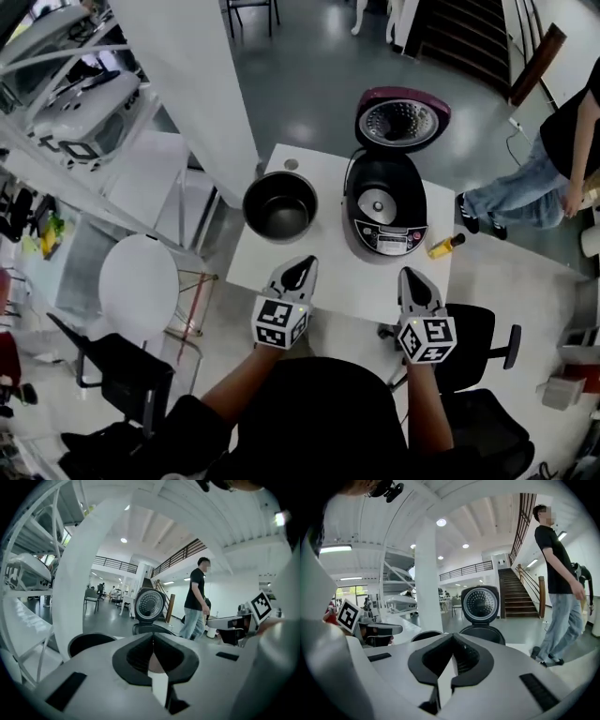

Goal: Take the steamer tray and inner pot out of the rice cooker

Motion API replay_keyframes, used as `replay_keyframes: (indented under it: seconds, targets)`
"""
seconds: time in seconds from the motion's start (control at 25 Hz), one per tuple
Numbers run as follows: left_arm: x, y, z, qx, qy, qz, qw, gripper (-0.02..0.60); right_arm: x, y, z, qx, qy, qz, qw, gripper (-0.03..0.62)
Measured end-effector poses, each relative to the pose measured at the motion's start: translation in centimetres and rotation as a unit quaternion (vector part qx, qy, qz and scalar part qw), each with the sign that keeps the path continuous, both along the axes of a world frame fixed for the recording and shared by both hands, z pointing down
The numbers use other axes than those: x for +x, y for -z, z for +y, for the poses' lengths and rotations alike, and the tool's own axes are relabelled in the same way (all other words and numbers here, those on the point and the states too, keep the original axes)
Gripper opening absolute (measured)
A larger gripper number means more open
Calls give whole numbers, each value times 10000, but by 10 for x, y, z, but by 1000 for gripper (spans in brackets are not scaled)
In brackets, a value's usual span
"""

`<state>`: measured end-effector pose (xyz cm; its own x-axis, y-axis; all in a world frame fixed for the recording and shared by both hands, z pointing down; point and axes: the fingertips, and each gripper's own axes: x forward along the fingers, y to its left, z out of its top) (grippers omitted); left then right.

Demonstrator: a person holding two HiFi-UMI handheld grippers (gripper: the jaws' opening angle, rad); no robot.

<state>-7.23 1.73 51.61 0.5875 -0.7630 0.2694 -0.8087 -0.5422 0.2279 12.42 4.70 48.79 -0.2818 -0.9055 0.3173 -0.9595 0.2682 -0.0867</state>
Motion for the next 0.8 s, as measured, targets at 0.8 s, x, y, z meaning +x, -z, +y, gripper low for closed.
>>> replay_keyframes:
  seconds: [0.8]
  targets:
    - [36, 20, 217, 525, 174, 146, 9984, 8, 119, -4, 228, 154, -611, 352, 9974, 0]
